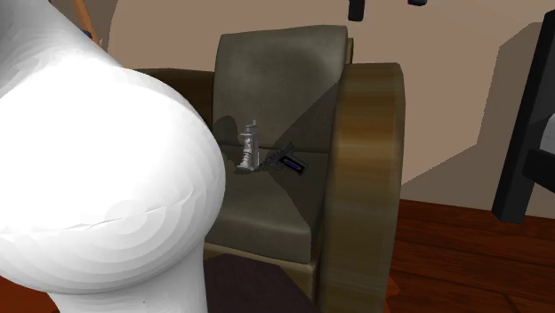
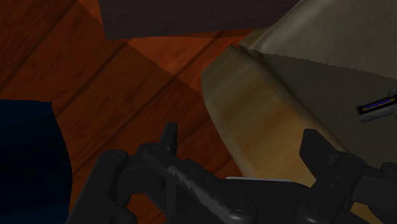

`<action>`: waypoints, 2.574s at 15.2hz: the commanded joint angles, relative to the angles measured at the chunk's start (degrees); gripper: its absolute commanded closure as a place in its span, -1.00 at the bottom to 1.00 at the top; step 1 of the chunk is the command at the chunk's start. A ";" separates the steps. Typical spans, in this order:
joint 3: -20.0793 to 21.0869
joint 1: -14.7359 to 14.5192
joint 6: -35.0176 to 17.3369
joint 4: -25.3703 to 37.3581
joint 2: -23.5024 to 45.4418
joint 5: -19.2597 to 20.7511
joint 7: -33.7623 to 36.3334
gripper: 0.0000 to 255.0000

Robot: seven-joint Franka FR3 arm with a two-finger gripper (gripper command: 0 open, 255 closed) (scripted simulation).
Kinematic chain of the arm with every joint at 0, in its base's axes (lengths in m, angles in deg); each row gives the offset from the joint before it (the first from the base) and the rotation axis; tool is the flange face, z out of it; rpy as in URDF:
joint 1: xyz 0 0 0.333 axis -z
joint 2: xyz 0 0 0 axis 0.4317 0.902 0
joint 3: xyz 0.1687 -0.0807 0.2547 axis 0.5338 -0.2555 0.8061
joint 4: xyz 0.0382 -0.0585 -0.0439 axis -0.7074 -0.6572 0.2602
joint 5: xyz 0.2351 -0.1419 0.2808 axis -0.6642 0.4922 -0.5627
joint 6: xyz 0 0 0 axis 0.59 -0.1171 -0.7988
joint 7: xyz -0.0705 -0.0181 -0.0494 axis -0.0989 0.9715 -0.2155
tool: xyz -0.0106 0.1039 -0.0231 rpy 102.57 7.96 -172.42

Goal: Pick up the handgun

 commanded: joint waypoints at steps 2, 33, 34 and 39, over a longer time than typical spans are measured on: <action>1.45 0.08 -0.80 -1.55 -0.89 -0.81 2.35 -1.00; 63.28 18.20 -36.14 0.08 32.79 -5.94 83.11 -1.00; 66.68 20.68 -36.92 1.68 37.07 -1.72 88.05 -1.00; 67.37 17.14 -35.98 8.67 58.15 21.03 110.18 -1.00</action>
